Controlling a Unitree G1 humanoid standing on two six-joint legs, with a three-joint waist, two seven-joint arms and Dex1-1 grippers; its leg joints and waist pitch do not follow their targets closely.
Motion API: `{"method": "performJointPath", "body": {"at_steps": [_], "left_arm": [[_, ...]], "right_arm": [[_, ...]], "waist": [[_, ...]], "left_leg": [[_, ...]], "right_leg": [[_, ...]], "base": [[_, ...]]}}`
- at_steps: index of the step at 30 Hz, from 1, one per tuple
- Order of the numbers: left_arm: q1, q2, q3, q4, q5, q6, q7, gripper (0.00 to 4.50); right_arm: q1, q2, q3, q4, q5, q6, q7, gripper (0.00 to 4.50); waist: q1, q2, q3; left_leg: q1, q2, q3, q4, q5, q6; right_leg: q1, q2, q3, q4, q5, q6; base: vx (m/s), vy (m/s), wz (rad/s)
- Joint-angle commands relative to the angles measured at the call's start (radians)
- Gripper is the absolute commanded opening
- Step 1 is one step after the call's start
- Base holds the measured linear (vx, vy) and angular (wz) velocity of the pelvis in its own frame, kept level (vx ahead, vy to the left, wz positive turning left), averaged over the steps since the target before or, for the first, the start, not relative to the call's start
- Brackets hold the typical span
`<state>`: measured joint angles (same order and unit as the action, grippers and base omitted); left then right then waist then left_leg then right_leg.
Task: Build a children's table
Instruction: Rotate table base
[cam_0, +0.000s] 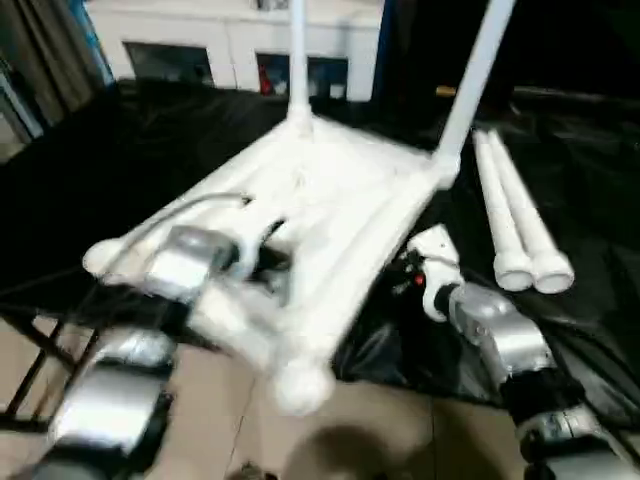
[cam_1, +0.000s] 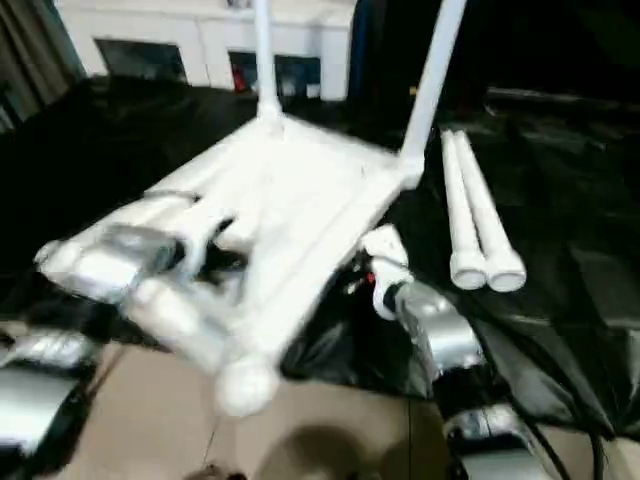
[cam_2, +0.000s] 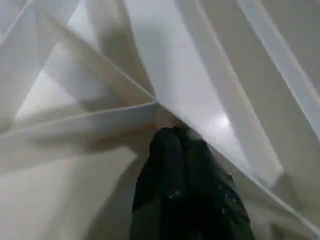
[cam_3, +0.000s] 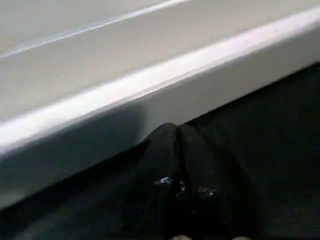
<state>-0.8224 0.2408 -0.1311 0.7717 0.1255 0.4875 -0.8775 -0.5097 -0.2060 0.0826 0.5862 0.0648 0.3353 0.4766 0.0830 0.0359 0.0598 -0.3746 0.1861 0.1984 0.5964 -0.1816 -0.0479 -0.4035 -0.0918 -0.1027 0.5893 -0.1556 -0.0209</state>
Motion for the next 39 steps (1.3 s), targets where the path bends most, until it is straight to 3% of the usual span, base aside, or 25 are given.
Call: {"method": "performJointPath", "body": {"at_steps": [1, 2, 3, 4, 5, 7, 10, 11, 12, 13, 16, 17, 19, 21, 22, 24, 26, 30, 35, 36, 39], "left_arm": [[-0.060, -0.064, 0.012, 0.053, -0.034, -0.100, 0.050, 0.00], [-0.071, -0.069, 0.009, 0.078, -0.022, -0.135, 0.085, 0.00], [-0.092, -0.073, 0.001, 0.124, -0.005, -0.197, 0.139, 0.00], [-0.107, -0.069, -0.003, 0.138, 0.005, -0.238, 0.176, 0.00], [-0.109, -0.067, -0.003, 0.137, 0.004, -0.242, 0.178, 0.00], [-0.120, -0.051, 0.012, 0.114, -0.016, -0.243, 0.147, 0.00], [-0.099, 0.017, 0.012, 0.009, -0.034, -0.257, -0.008, 0.00], [-0.093, 0.030, 0.010, -0.012, -0.038, -0.257, -0.036, 0.00], [-0.067, 0.061, 0.003, -0.087, -0.057, -0.221, -0.108, 0.00], [-0.052, 0.081, -0.003, -0.130, -0.071, -0.201, -0.155, 0.00], [0.007, 0.165, -0.061, -0.264, -0.102, -0.155, -0.305, 0.00], [0.051, 0.227, -0.109, -0.343, -0.109, -0.146, -0.387, 0.00], [0.128, 0.317, -0.173, -0.456, -0.107, -0.120, -0.483, 0.00], [0.145, 0.330, -0.181, -0.478, -0.106, -0.102, -0.500, 0.00], [0.169, 0.349, -0.196, -0.510, -0.101, -0.084, -0.523, 0.00], [0.203, 0.369, -0.225, -0.549, -0.080, -0.052, -0.544, 0.00], [0.217, 0.360, -0.255, -0.542, -0.053, -0.044, -0.507, 0.00], [0.197, 0.310, -0.288, -0.454, 0.000, -0.085, -0.409, 0.00], [0.181, 0.253, -0.284, -0.394, 0.003, -0.103, -0.353, 0.00], [0.181, 0.234, -0.288, -0.382, -0.003, -0.105, -0.351, 0.00], [0.169, 0.156, -0.290, -0.332, -0.022, -0.099, -0.318, 0.00]], "right_arm": [[-0.046, 0.034, 0.016, 0.003, 0.008, -0.051, 0.012, 0.04], [-0.056, 0.034, 0.012, 0.021, 0.004, -0.063, 0.002, 0.04], [-0.073, 0.034, 0.005, 0.051, -0.005, -0.083, -0.014, 0.04], [-0.090, 0.033, -0.008, 0.072, -0.008, -0.093, -0.033, 0.04], [-0.093, 0.032, -0.011, 0.074, -0.008, -0.095, -0.037, 0.04], [-0.102, 0.028, -0.026, 0.079, -0.004, -0.101, -0.050, 0.04], [-0.112, 0.018, -0.046, 0.107, -0.004, -0.121, -0.064, 0.04], [-0.114, 0.017, -0.048, 0.114, -0.004, -0.125, -0.067, 0.04], [-0.119, 0.015, -0.054, 0.129, -0.005, -0.131, -0.079, 0.04], [-0.124, 0.014, -0.058, 0.142, -0.006, -0.139, -0.088, 0.04], [-0.148, 0.011, -0.066, 0.205, -0.020, -0.166, -0.114, 0.04], [-0.163, 0.011, -0.067, 0.243, -0.031, -0.181, -0.131, 0.04], [-0.195, 0.014, -0.072, 0.306, -0.041, -0.206, -0.164, 0.04], [-0.203, 0.016, -0.073, 0.323, -0.044, -0.211, -0.173, 0.04], [-0.216, 0.020, -0.074, 0.348, -0.046, -0.221, -0.179, 0.04], [-0.238, 0.031, -0.075, 0.388, -0.049, -0.238, -0.186, 0.04], [-0.267, 0.047, -0.073, 0.434, -0.053, -0.261, -0.187, 0.04], [-0.308, 0.085, -0.075, 0.486, -0.050, -0.283, -0.187, 0.04], [-0.329, 0.119, -0.076, 0.513, -0.042, -0.292, -0.167, 0.04], [-0.337, 0.135, -0.073, 0.526, -0.042, -0.296, -0.160, 0.04], [-0.381, 0.198, -0.067, 0.579, -0.039, -0.319, -0.131, 0.04]], "waist": [[0.000, 0.015, -0.081], [-0.002, 0.017, -0.081], [-0.003, 0.012, -0.082], [-0.008, 0.015, -0.085], [-0.007, 0.014, -0.086], [-0.009, 0.018, -0.086], [-0.016, 0.015, -0.087], [-0.018, 0.021, -0.087], [-0.018, 0.004, -0.086], [-0.019, 0.016, -0.086], [-0.017, 0.025, -0.081], [-0.009, 0.015, -0.085], [-0.017, 0.016, -0.077], [-0.021, 0.019, -0.073], [-0.019, 0.012, -0.074], [-0.018, 0.018, -0.073], [-0.021, 0.014, -0.073], [-0.026, 0.014, -0.073], [-0.032, 0.014, -0.079], [-0.035, 0.021, -0.080], [-0.046, 0.022, -0.079]], "left_leg": [[0.019, 0.037, -0.029, -0.064, -0.223, 0.022], [0.014, 0.036, -0.030, -0.063, -0.214, 0.028], [0.012, 0.035, -0.029, -0.063, -0.210, 0.034], [0.013, 0.033, -0.029, -0.061, -0.209, 0.037], [0.011, 0.035, -0.029, -0.060, -0.189, 0.047], [0.002, 0.036, -0.031, -0.058, -0.156, 0.063], [0.003, 0.038, -0.030, -0.055, -0.132, 0.086], [0.005, 0.039, -0.028, -0.055, -0.127, 0.089], [0.007, 0.043, -0.027, -0.057, -0.125, 0.088], [0.008, 0.044, -0.025, -0.056, -0.118, 0.086], [0.016, 0.047, -0.022, -0.059, -0.158, 0.060], [0.017, 0.055, -0.029, -0.062, -0.166, 0.046], [0.017, 0.054, -0.024, -0.066, -0.189, 0.031], [0.020, 0.049, -0.020, -0.068, -0.206, 0.021], [0.027, 0.050, -0.018, -0.068, -0.223, 0.007], [0.026, 0.050, -0.020, -0.070, -0.233, -0.001], [0.022, 0.048, -0.021, -0.071, -0.230, -0.003], [0.018, 0.043, -0.022, -0.068, -0.226, 0.002], [0.011, 0.041, -0.024, -0.065, -0.195, 0.013], [0.011, 0.042, -0.025, -0.064, -0.192, 0.017], [0.011, 0.040, -0.025, -0.063, -0.213, 0.020]], "right_leg": [[0.058, -0.070, 0.051, -0.071, -0.234, -0.205], [0.062, -0.069, 0.049, -0.072, -0.223, -0.205], [0.061, -0.066, 0.048, -0.075, -0.220, -0.203], [0.061, -0.062, 0.047, -0.072, -0.198, -0.209], [0.064, -0.065, 0.047, -0.066, -0.172, -0.222], [0.070, -0.069, 0.046, -0.059, -0.142, -0.236], [0.070, -0.070, 0.047, -0.054, -0.122, -0.254], [0.066, -0.067, 0.048, -0.053, -0.123, -0.260], [0.066, -0.069, 0.049, -0.053, -0.127, -0.264], [0.063, -0.068, 0.050, -0.049, -0.133, -0.267], [0.053, -0.066, 0.052, -0.051, -0.183, -0.264], [0.057, -0.078, 0.054, -0.042, -0.202, -0.262], [0.048, -0.069, 0.055, -0.047, -0.246, -0.247], [0.044, -0.064, 0.057, -0.052, -0.259, -0.242], [0.042, -0.065, 0.059, -0.054, -0.266, -0.240], [0.043, -0.067, 0.060, -0.053, -0.285, -0.230], [0.046, -0.066, 0.060, -0.051, -0.276, -0.229], [0.049, -0.066, 0.061, -0.054, -0.285, -0.220], [0.056, -0.066, 0.058, -0.049, -0.231, -0.230], [0.056, -0.067, 0.058, -0.047, -0.219, -0.236], [0.056, -0.064, 0.056, -0.050, -0.218, -0.250]], "base": [[0.000, 0.000, 0.00], [0.000, 0.000, 0.00], [0.000, 0.000, 0.00], [0.000, 0.000, 0.00], [0.000, 0.000, 0.00], [0.000, 0.000, 0.00], [0.000, 0.000, 0.00], [0.000, 0.000, 0.00], [0.000, 0.000, 0.00], [0.000, 0.000, 0.00], [0.000, 0.000, 0.00], [0.000, 0.000, 0.00], [0.000, 0.000, 0.00], [0.000, 0.000, 0.00], [0.000, 0.000, 0.00], [0.000, 0.000, 0.00], [0.000, 0.000, 0.00], [0.000, 0.000, 0.00], [0.000, 0.000, 0.00], [0.000, 0.000, 0.00], [0.000, 0.000, 0.00]]}}
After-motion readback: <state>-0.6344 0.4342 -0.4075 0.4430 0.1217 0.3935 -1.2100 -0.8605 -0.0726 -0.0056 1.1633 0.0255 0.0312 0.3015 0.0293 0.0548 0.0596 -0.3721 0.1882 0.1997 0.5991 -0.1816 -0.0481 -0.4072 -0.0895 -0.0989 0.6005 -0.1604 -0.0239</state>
